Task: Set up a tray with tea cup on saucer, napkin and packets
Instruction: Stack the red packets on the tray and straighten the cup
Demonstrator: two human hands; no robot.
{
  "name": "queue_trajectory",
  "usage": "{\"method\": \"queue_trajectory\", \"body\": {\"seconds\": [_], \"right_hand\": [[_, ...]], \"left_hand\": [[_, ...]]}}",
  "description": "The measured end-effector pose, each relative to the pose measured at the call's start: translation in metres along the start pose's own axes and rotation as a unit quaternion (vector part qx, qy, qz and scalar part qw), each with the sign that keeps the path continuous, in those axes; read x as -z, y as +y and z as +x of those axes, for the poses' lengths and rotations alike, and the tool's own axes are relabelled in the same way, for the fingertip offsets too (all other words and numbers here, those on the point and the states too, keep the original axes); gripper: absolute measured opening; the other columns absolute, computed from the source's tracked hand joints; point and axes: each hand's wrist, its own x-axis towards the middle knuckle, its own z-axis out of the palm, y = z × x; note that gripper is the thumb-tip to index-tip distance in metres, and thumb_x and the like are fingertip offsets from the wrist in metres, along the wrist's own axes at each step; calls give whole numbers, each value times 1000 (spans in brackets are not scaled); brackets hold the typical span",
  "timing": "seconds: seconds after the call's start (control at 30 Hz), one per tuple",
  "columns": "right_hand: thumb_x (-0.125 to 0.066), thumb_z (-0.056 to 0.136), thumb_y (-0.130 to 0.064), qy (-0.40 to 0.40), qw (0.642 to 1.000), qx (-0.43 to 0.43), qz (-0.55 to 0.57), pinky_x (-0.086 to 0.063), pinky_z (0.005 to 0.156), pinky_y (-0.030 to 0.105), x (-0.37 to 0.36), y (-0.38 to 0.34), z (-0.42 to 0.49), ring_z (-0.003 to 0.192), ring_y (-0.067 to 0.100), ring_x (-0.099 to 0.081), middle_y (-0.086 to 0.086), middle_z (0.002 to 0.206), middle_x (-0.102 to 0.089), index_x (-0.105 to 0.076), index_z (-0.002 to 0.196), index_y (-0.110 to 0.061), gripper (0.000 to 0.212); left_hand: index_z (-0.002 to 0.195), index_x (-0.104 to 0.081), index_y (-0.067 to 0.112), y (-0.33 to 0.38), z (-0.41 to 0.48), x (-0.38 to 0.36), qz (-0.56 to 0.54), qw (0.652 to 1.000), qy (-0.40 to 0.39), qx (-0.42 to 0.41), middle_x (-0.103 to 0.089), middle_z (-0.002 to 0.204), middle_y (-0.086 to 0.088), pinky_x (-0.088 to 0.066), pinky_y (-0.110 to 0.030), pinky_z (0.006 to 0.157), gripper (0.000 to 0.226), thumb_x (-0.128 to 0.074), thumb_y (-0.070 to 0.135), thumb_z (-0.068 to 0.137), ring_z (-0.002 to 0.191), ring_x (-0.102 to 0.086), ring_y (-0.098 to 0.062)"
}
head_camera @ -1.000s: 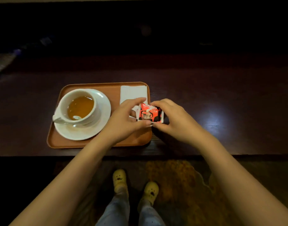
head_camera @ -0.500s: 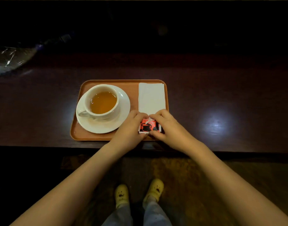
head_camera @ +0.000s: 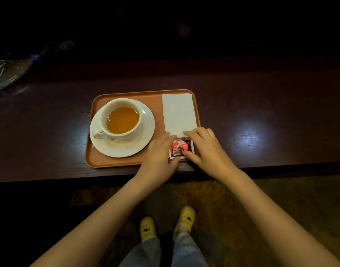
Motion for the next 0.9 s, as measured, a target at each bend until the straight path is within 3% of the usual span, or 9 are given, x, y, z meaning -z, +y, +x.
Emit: {"method": "queue_trajectory", "body": {"seconds": [0.2, 0.4, 0.63, 0.8, 0.9], "right_hand": [[-58, 86, -26, 61, 996, -59, -6, -35, 97, 33, -1, 4, -8, 113, 17, -41, 2, 119, -56, -49, 122, -19, 38], [-60, 85, -25, 53, 995, -84, 25, -36, 90, 29, -8, 3, -10, 109, 15, -42, 1, 114, -58, -50, 120, -19, 37], [-58, 87, -24, 56, 995, -82, 21, -38, 90, 28, -8, 4, -15, 110, 16, -41, 3, 119, -55, -49, 123, -18, 38], [-56, 87, -22, 118, 990, -68, 37, -35, 88, 26, 2, 7, -6, 105, 13, -39, 5, 116, -52, -53, 119, -16, 33], [-53, 88, -20, 136, 990, -45, -8, -34, 91, 34, 11, 13, 21, 109, 21, -39, 5, 118, -55, -54, 119, -16, 32]], "left_hand": [[134, -38, 22, 2, -3, 6, -80, 994, 31, 68, -48, 138, -2, -46, -42, 100, 56, -61, 19, 83, 122, -49, -19], [131, -42, 22, 10, -4, 1, -165, 982, 15, 95, -57, 128, 0, -44, -17, 80, 51, -60, 12, 84, 100, -51, -3], [135, -37, 18, 13, -3, -6, -139, 986, -4, 91, -51, 134, -5, -47, -40, 100, 55, -60, 15, 85, 121, -50, -19], [135, -37, 22, 13, 8, 5, -86, 992, 47, 83, -47, 138, -3, -46, -38, 98, 53, -57, 19, 85, 124, -47, -20], [133, -39, 22, 15, 33, 10, -26, 994, 98, 47, -45, 141, -3, -39, -36, 102, 47, -52, 17, 88, 128, -41, -21]]}}
